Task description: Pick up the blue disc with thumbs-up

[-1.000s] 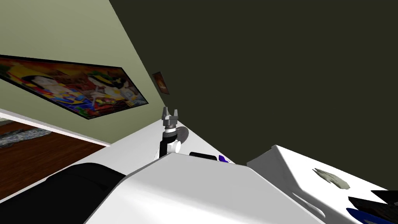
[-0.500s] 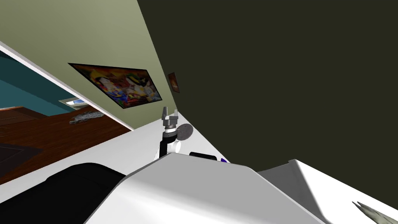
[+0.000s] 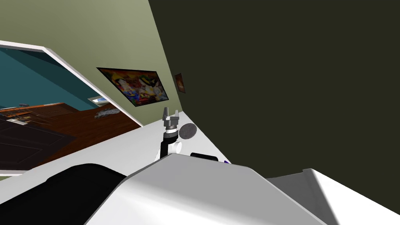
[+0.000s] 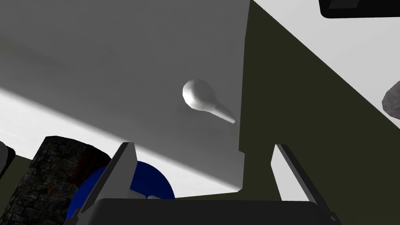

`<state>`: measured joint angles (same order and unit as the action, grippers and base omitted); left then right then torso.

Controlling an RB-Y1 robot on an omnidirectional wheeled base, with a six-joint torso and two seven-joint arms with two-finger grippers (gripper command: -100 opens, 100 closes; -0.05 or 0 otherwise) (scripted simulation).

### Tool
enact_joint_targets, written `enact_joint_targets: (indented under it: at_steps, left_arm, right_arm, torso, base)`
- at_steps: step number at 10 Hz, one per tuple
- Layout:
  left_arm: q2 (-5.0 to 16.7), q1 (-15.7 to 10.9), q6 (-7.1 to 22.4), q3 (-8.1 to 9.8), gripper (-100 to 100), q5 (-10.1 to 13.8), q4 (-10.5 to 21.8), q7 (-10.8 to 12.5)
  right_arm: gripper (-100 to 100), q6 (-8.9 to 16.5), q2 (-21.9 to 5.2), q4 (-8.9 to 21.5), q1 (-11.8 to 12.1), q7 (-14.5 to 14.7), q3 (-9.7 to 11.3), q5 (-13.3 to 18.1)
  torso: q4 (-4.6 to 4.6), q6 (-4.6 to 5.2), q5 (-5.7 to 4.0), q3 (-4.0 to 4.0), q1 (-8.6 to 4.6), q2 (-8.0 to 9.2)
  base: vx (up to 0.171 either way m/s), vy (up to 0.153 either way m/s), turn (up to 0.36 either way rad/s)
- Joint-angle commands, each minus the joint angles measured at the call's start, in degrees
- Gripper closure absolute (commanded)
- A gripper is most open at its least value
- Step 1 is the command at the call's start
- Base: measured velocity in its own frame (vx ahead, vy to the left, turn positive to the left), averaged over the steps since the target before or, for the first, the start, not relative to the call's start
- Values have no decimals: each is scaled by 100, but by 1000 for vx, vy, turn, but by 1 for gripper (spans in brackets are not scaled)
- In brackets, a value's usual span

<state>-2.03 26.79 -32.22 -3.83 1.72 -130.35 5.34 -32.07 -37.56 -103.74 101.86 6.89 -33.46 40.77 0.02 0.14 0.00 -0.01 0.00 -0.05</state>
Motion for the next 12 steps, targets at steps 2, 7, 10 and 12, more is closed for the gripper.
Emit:
enact_joint_targets:
  at_steps: [2,7,10,12]
  left_arm:
    - [0,0,0,0,0,0,0,0]
    - [1,1,0,1,0,0,0,0]
    - [0,1,0,1,0,0,0,0]
    - [1,1,0,1,0,0,0,0]
  right_arm:
    - [-100,-90,-178,208,310,73,-91,200]
    - [-100,-90,-178,208,310,73,-91,200]
    - [-100,-90,-178,208,310,73,-91,200]
    - [-100,-64,-321,159,527,50,-230,481]
  torso:
    - [0,-2,-1,0,-2,1]
    - [-3,2,-6,-8,-21,-15]
    - [-2,0,-5,-7,-17,-12]
    - [-4,2,-6,-11,-23,-19]
  base:
    - [-43,46,144]
    - [-3,3,11]
    - [-2,2,5]
    - [22,-24,-74]
